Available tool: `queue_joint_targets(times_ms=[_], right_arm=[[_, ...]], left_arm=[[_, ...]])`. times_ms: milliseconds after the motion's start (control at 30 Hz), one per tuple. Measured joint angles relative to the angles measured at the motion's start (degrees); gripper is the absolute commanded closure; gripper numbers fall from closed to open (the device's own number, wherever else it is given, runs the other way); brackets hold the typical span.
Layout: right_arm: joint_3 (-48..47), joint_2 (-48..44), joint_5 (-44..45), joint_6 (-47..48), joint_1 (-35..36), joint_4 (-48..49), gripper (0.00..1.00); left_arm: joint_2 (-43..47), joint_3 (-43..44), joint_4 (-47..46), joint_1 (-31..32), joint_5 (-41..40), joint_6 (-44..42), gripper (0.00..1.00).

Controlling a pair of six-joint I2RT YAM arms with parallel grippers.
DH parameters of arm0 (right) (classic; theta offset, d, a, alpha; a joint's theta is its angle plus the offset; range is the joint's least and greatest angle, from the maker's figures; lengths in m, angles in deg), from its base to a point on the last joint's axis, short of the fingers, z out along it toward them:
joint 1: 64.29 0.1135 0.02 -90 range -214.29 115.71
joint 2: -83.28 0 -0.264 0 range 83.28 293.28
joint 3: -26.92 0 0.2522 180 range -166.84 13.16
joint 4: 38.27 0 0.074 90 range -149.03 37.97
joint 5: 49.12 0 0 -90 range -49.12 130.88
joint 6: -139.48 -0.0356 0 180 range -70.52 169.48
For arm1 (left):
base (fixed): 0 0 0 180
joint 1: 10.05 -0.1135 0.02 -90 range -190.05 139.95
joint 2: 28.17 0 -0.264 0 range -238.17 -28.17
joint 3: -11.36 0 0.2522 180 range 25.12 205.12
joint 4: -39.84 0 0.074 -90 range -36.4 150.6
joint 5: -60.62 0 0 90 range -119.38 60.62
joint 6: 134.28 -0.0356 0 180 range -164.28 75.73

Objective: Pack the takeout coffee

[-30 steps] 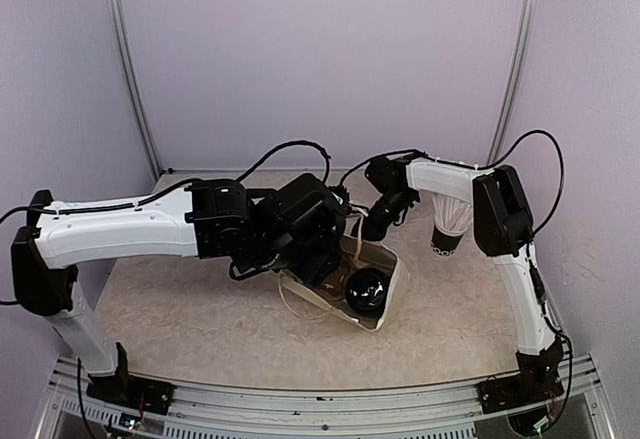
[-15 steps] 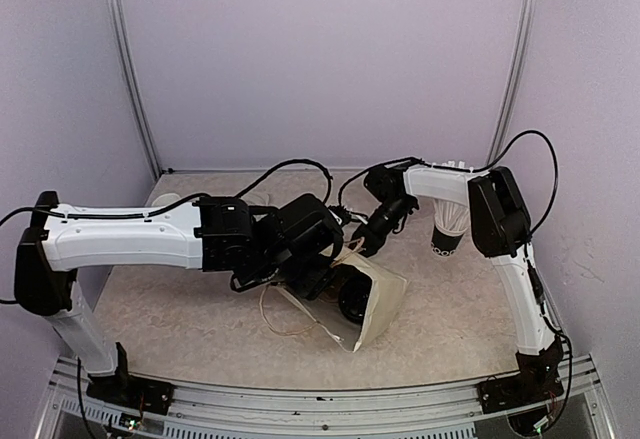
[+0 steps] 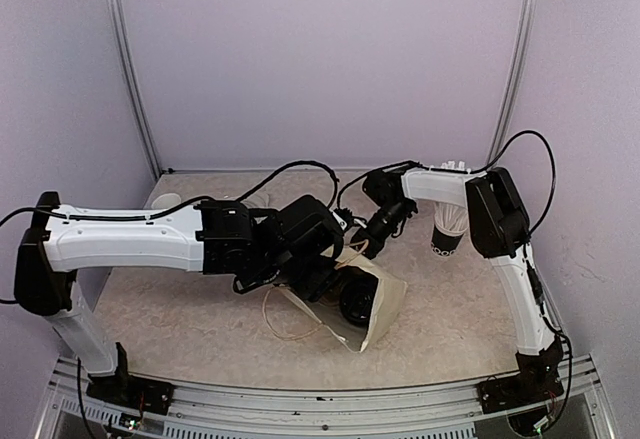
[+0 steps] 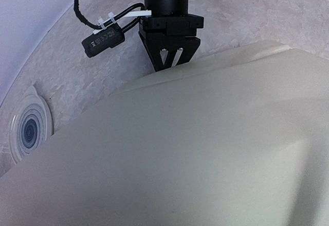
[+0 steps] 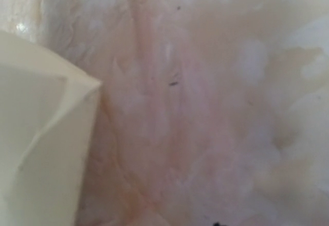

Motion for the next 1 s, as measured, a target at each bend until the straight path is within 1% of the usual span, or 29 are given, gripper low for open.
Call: queue_joint_targets(times_ms=[800,1000], right_arm=[[1.1,0.2,-2.5,0.0,0.6,-0.2,0.62],[2.7,0.2,-3.7,0.0,1.6,-0.2,0.62]], left_arm=[[-3.6,0.9,0.2,-0.1,0.6,-2.6,0.56],[-3.7,3.7,4.9,1.0,1.6,0.1,0.56]])
